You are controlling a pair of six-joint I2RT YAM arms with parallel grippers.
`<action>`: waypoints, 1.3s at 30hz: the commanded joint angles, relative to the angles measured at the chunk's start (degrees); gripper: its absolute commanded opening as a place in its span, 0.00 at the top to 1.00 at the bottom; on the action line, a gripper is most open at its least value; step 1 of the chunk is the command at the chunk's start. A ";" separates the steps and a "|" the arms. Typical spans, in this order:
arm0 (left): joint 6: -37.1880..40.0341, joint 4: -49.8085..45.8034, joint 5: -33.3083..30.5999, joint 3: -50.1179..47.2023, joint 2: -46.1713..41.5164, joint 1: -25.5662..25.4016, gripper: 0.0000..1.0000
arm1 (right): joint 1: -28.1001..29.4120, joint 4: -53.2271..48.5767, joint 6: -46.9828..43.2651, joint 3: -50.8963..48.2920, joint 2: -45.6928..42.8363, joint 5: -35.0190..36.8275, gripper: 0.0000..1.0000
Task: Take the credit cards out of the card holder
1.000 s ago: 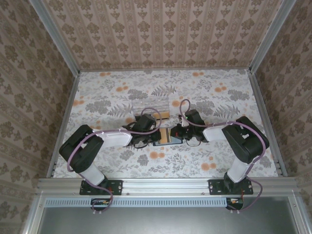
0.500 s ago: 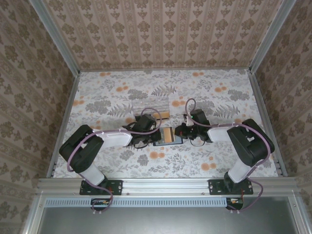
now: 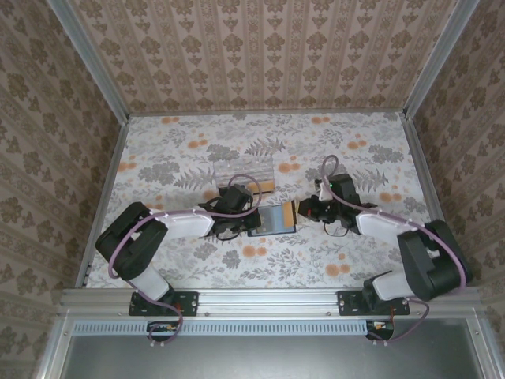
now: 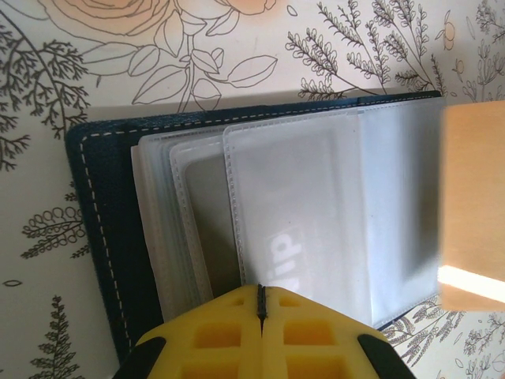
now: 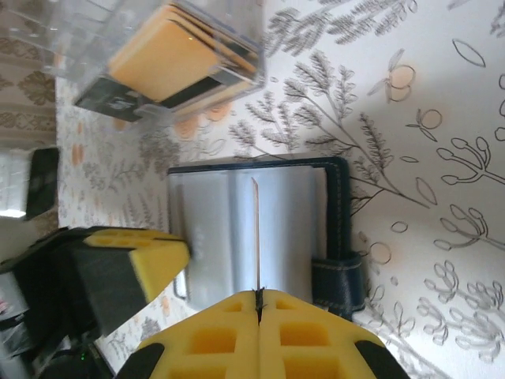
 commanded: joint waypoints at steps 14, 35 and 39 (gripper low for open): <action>3.22 -12.27 -4.57 4.57 -18.25 0.91 0.49 | 7.32 -24.78 -21.75 15.05 -12.58 11.83 1.00; 0.55 -38.24 -16.95 -12.02 -75.13 14.17 0.00 | 21.55 -24.00 -79.98 38.30 15.89 31.88 1.00; 0.07 -40.27 -16.52 -12.23 -75.83 14.18 0.00 | 21.55 -24.54 -86.75 41.27 19.69 31.51 1.00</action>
